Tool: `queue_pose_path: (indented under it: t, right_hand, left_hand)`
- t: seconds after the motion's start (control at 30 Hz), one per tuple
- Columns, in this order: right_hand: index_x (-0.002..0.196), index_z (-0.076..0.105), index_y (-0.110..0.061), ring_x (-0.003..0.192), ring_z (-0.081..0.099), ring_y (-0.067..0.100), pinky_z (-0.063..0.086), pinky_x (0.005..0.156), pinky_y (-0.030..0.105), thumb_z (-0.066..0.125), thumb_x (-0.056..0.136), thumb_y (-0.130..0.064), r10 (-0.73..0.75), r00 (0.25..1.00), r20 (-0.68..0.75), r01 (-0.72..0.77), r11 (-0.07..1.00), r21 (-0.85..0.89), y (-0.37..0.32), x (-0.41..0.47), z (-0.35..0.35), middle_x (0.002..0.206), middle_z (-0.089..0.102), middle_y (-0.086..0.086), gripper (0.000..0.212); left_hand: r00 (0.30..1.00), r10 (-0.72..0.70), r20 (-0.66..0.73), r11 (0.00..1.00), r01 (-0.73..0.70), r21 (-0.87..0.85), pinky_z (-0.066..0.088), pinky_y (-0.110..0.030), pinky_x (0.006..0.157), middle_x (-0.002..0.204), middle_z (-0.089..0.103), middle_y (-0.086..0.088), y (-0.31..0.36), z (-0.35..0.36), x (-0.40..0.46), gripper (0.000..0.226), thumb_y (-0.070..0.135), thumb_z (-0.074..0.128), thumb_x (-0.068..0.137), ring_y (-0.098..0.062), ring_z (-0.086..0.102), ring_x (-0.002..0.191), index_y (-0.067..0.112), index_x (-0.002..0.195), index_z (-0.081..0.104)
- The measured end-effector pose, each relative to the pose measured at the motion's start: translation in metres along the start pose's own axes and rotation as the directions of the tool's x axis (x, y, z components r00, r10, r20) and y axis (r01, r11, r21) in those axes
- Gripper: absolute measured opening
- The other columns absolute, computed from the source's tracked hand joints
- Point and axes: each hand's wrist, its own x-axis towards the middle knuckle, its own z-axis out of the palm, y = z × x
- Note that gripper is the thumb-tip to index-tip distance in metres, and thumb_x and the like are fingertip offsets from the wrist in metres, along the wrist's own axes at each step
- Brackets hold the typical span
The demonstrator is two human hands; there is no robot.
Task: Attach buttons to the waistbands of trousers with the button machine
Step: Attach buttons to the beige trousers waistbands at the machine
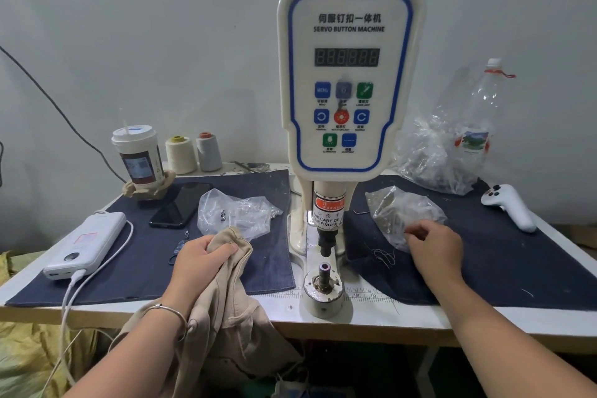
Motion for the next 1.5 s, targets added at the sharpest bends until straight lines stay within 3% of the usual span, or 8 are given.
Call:
queue_pose_path:
  t: [0.13, 0.37, 0.47, 0.6, 0.73, 0.87, 1.1, 1.5]
  right_hand:
    - [0.080, 0.076, -0.010, 0.078, 0.065, 0.023, 0.047, 0.078, 0.032, 0.070, 0.078, -0.002, 0.071, 0.997, -0.004, -0.070, 0.988, 0.134, -0.008, -0.006, -0.007, 0.077, 0.071, 0.004, 0.010]
    - [0.080, 0.075, -0.013, 0.073, 0.065, 0.011, 0.047, 0.067, 0.025, 0.072, 0.081, -0.008, 0.078, 0.997, -0.001, -0.074, 0.948, 0.310, -0.027, -0.027, -0.026, 0.073, 0.071, -0.003, 0.006]
    - [0.075, 0.074, -0.016, 0.066, 0.066, 0.006, 0.046, 0.062, 0.018, 0.074, 0.079, -0.006, 0.073, 0.994, 0.085, -0.101, 0.909, 0.405, -0.044, -0.040, -0.030, 0.067, 0.071, -0.005, 0.011]
    - [0.069, 0.074, -0.015, 0.061, 0.069, 0.014, 0.051, 0.060, 0.019, 0.076, 0.076, 0.000, 0.146, 0.952, 0.269, -0.279, 0.772, 0.571, -0.068, -0.063, -0.027, 0.061, 0.071, 0.004, 0.016]
    - [0.072, 0.076, -0.012, 0.058, 0.068, 0.011, 0.050, 0.056, 0.011, 0.074, 0.075, 0.005, 0.127, 0.910, 0.395, -0.385, 0.613, 0.690, -0.087, -0.085, -0.027, 0.065, 0.072, 0.010, 0.017]
    - [0.072, 0.078, -0.015, 0.069, 0.072, 0.018, 0.057, 0.068, 0.022, 0.074, 0.076, 0.004, 0.105, 0.882, 0.460, -0.415, 0.637, 0.650, -0.096, -0.101, -0.023, 0.073, 0.074, 0.010, 0.021]
    - [0.077, 0.074, -0.012, 0.061, 0.069, 0.012, 0.051, 0.058, 0.017, 0.077, 0.075, 0.002, 0.120, 0.877, 0.465, -0.419, 0.665, 0.618, -0.109, -0.103, -0.019, 0.068, 0.073, 0.005, 0.014]
    - [0.080, 0.071, -0.005, 0.060, 0.069, 0.012, 0.052, 0.057, 0.019, 0.073, 0.075, 0.007, 0.170, 0.782, 0.600, -0.589, 0.517, 0.621, -0.112, -0.101, -0.019, 0.075, 0.074, 0.010, 0.014]
  left_hand:
    - [1.000, -0.004, -0.001, 1.000, 0.004, -0.009, 0.043, -0.030, 0.064, 0.068, 0.065, -0.004, 0.000, 0.001, 0.000, 0.016, 0.021, 0.073, 0.083, -0.015, 0.054, 0.066, 0.006, 0.078, 0.072]
    - [1.000, 0.004, -0.005, 1.000, -0.004, 0.001, 0.043, -0.030, 0.063, 0.062, 0.064, 0.001, 0.000, 0.001, 0.001, 0.017, 0.022, 0.074, 0.083, -0.014, 0.055, 0.065, 0.010, 0.072, 0.072]
    - [1.000, 0.012, -0.007, 1.000, -0.011, 0.014, 0.043, -0.029, 0.062, 0.062, 0.064, 0.001, 0.000, 0.001, 0.001, 0.017, 0.022, 0.073, 0.083, -0.014, 0.055, 0.065, 0.010, 0.071, 0.072]
    - [1.000, 0.022, -0.008, 1.000, -0.022, 0.019, 0.043, -0.028, 0.062, 0.067, 0.068, -0.007, 0.000, 0.000, 0.000, 0.017, 0.022, 0.073, 0.084, -0.015, 0.055, 0.065, 0.009, 0.073, 0.072]
    - [1.000, 0.020, -0.008, 1.000, -0.020, 0.008, 0.043, -0.029, 0.062, 0.069, 0.066, -0.011, 0.000, 0.000, -0.001, 0.018, 0.022, 0.073, 0.083, -0.015, 0.053, 0.066, 0.005, 0.078, 0.072]
    - [1.000, 0.010, -0.010, 1.000, -0.010, -0.007, 0.041, -0.027, 0.061, 0.065, 0.062, -0.002, -0.001, 0.001, 0.000, 0.020, 0.021, 0.073, 0.083, -0.014, 0.052, 0.066, 0.001, 0.079, 0.071]
    - [1.000, 0.006, -0.014, 1.000, -0.006, -0.010, 0.042, -0.023, 0.058, 0.056, 0.062, 0.008, -0.002, 0.001, 0.001, 0.016, 0.022, 0.073, 0.083, -0.009, 0.053, 0.062, 0.012, 0.071, 0.072]
    - [1.000, 0.002, -0.012, 1.000, -0.002, 0.015, 0.042, -0.028, 0.060, 0.053, 0.061, 0.006, -0.001, 0.000, 0.000, 0.021, 0.023, 0.073, 0.083, -0.013, 0.053, 0.061, 0.010, 0.068, 0.070]
